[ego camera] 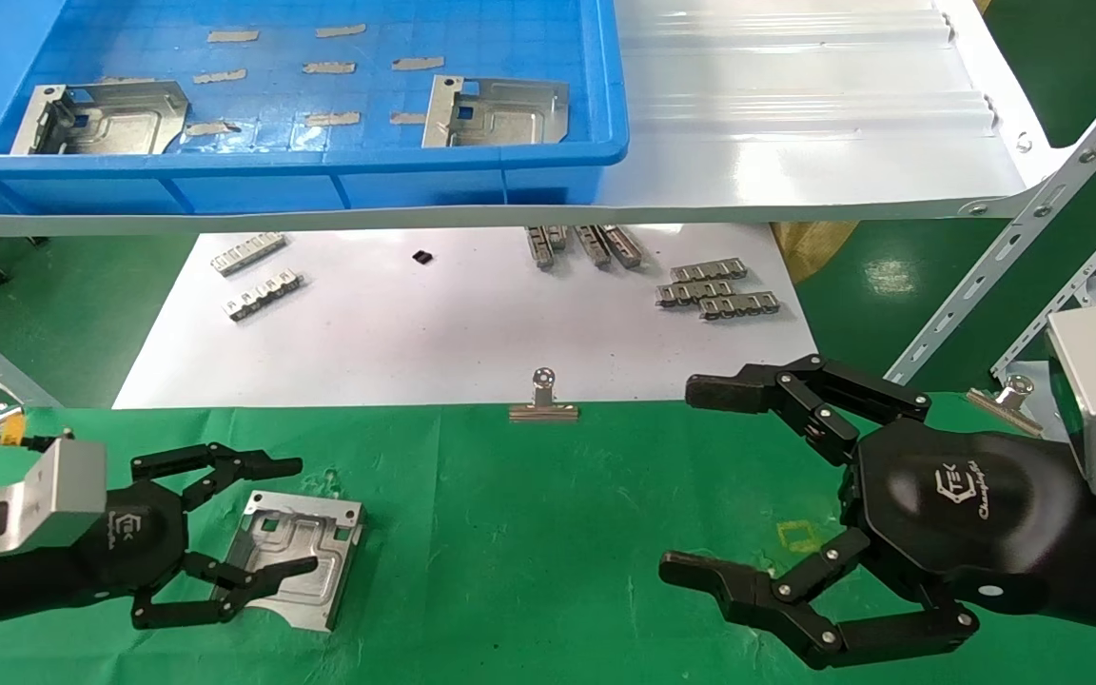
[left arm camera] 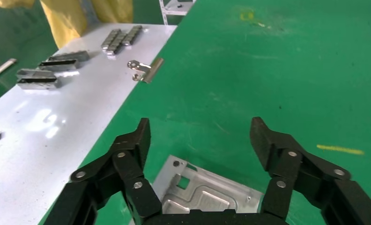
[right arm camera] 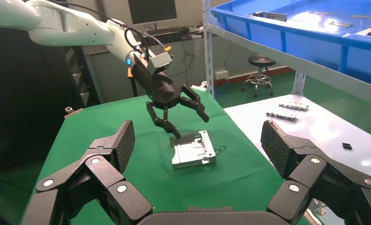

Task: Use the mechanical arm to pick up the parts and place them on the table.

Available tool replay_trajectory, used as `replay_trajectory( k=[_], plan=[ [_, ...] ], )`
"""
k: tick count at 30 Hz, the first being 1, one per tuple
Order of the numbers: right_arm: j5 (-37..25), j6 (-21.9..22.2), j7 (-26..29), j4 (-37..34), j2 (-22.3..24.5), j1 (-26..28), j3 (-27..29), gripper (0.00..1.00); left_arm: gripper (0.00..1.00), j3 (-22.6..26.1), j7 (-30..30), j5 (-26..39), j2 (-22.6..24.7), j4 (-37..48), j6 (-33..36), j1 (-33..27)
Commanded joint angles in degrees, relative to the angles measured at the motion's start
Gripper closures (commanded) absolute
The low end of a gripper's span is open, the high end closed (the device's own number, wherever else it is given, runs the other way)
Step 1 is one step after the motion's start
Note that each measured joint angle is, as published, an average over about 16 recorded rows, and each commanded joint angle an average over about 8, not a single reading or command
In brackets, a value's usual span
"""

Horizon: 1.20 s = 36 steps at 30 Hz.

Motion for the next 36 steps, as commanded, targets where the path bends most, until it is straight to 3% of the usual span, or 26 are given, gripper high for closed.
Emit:
replay_trajectory(
  k=[1,36],
  plan=[
    [0.0,0.0,0.0,0.0,0.0,0.0,0.0,0.0,0.0,0.1,0.1,-0.2,0.1,0.5,0.3,0.0],
    [0.0,0.0,0.0,0.0,0.0,0.0,0.0,0.0,0.0,-15.8,-21.5,-1.5,-1.9,-24.9,-2.0,8.5]
  ],
)
